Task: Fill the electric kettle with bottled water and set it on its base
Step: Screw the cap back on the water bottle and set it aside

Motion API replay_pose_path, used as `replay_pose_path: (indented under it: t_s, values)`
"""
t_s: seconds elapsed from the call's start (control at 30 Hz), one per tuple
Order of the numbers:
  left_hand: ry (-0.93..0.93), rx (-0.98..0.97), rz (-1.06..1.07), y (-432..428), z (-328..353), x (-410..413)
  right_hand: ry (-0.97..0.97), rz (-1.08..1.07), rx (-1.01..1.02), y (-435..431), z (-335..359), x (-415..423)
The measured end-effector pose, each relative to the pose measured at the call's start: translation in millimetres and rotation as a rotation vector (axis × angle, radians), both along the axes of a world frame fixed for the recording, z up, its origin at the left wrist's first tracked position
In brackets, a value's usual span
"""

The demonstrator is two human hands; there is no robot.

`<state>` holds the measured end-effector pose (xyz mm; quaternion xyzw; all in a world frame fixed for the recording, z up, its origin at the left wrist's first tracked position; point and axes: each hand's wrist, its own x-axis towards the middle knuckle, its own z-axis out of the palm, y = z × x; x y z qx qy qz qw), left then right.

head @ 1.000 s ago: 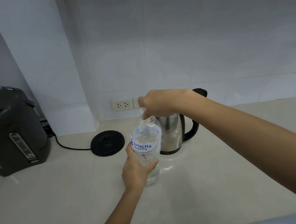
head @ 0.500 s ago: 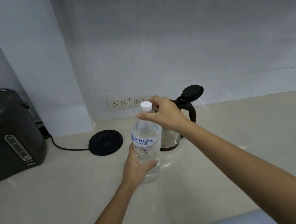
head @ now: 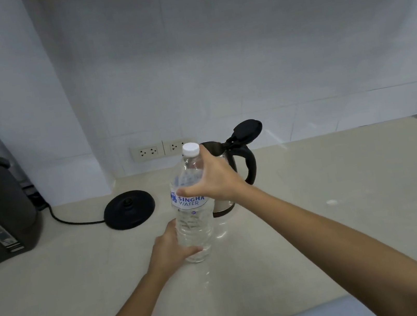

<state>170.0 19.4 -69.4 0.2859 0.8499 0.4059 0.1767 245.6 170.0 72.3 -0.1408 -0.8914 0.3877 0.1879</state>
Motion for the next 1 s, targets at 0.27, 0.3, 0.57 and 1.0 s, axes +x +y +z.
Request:
replay_pose_path:
  t_s: [0.27, 0.3, 0.57, 1.0]
  values:
    - [0.042, 0.127, -0.056, 103.3, 30.7, 47.7, 0.024, 0.027, 0.123, 105.2, 49.7, 40.4]
    - [0.018, 0.166, -0.078, 121.8, 35.2, 55.3, 0.031, 0.025, 0.134, 122.7, 56.6, 47.4]
    - [-0.035, 0.213, -0.093, 249.8, 48.8, 94.5, 0.042, -0.061, 0.157, 230.8, 77.3, 90.0]
    - [-0.036, 0.018, 0.020, 389.0, 27.5, 118.9, 0.002, -0.117, 0.097, 352.0, 27.9, 101.5]
